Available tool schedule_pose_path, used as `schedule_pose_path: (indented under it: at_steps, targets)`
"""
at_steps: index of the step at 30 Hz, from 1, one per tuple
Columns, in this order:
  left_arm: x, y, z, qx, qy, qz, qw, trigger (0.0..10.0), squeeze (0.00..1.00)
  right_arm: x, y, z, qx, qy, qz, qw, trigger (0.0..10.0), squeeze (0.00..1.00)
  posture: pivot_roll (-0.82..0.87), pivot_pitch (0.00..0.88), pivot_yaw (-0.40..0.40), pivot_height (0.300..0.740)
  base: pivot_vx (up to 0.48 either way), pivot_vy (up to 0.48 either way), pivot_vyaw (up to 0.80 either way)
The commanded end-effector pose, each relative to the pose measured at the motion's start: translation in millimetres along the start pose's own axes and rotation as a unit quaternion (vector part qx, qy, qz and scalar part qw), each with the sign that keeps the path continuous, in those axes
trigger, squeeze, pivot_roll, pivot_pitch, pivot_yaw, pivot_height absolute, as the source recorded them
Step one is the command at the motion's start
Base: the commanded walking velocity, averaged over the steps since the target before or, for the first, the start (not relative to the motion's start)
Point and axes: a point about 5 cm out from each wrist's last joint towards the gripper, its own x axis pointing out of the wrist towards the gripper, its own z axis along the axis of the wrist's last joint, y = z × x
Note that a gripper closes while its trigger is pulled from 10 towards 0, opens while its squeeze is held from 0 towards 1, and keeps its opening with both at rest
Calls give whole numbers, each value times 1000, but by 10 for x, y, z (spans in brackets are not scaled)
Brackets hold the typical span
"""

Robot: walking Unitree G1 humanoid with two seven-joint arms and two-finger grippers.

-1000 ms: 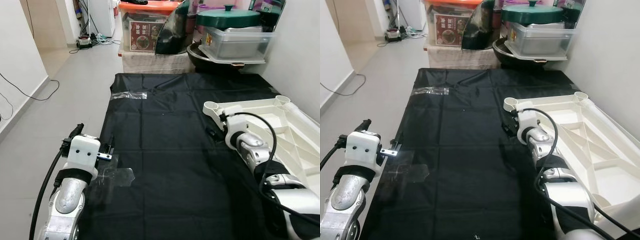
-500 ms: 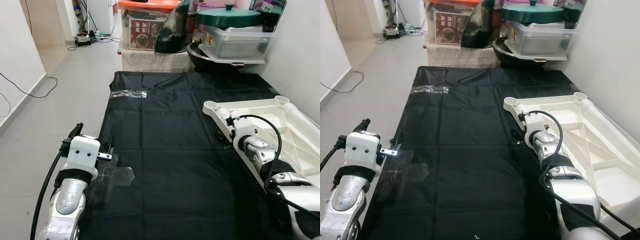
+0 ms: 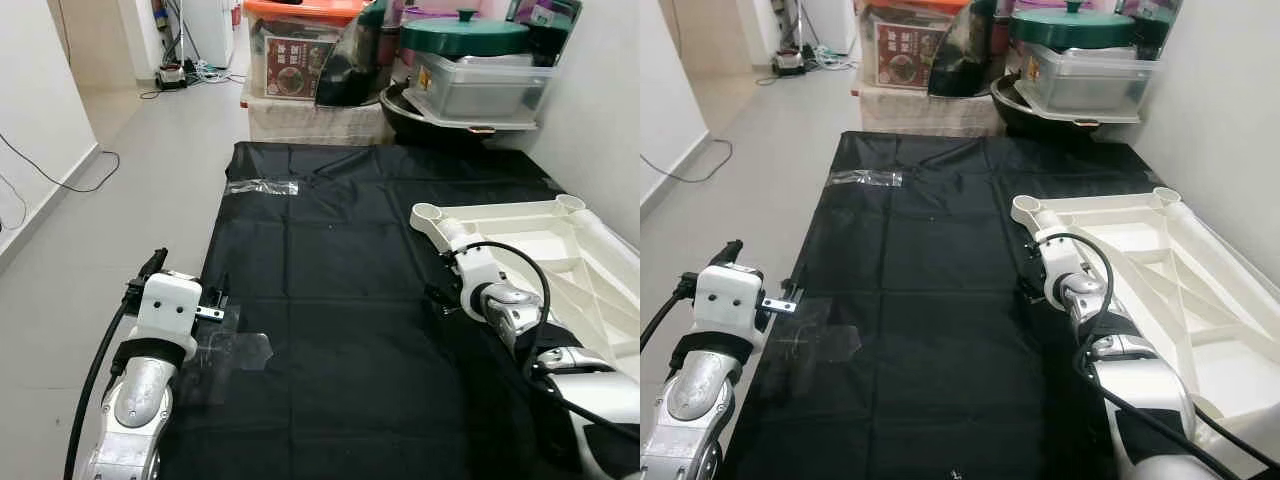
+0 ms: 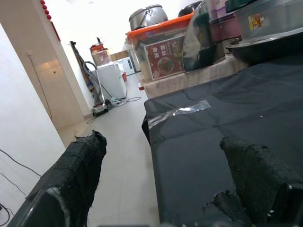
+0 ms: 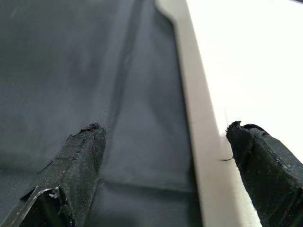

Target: Building children table

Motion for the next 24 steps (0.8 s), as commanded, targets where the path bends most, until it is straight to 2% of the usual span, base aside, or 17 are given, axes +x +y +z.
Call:
schedule_pose_path:
  at_steps: [1, 4, 6, 7, 8, 9, 12, 14, 18, 20, 23, 24]
  targets:
    - [-22, -17, -15, 4, 1, 1, 1000, 10000, 0, -11, -52, 139, 27, -37, -11, 999, 10000, 0, 82, 0, -111, 740, 0, 0, 0]
    - [-18, -31, -16, 2, 1, 0, 1000, 10000, 0, -14, -61, 183, 24, -49, -15, 998, 10000, 0, 74, 0, -105, 740, 0, 0, 0]
    - [2, -52, -2, 4, -3, -5, 1000, 10000, 0, -13, -77, 55, 5, -12, -25, 1000, 10000, 0, 73, 0, -105, 740, 0, 0, 0]
    - [2, -52, -2, 4, -3, -5, 1000, 10000, 0, -13, -77, 55, 5, -12, -25, 1000, 10000, 0, 73, 0, -105, 740, 0, 0, 0]
    - [29, -58, 35, 7, -10, -8, 1000, 10000, 0, -16, -70, -97, -3, 28, -19, 999, 10000, 0, 77, 0, -108, 740, 0, 0, 0]
    - [29, -58, 35, 7, -10, -8, 1000, 10000, 0, -16, -70, -97, -3, 28, -19, 999, 10000, 0, 77, 0, -108, 740, 0, 0, 0]
    - [45, -42, 60, 8, -14, -7, 1000, 10000, 0, -26, -82, -203, 6, 55, -17, 998, 10000, 0, 75, 0, -109, 740, 0, 0, 0]
    - [42, -24, 64, 9, -15, -4, 1000, 10000, 0, -51, -150, -296, 21, 74, -32, 996, 10000, 0, 73, 0, -110, 740, 0, 0, 0]
    - [31, -25, 61, 9, -14, -3, 1000, 10000, 0, -72, -207, -352, 37, 84, -44, 995, 10000, 0, 74, 0, -112, 740, 0, 0, 0]
    - [23, -35, 62, 8, -14, -3, 1000, 10000, 0, -71, -177, -373, 43, 88, -21, 995, 10000, 0, 74, 0, -112, 740, 0, 0, 0]
    - [29, -43, 58, 8, -14, -4, 1000, 10000, 0, -48, 6, -349, 11, 86, 76, 993, 9922, 0, 70, 0, -109, 740, 0, 0, 0]
    - [29, -43, 58, 8, -14, -4, 1000, 10000, 0, -48, 6, -349, 11, 86, 76, 993, 9922, 0, 70, 0, -109, 740, 0, 0, 0]
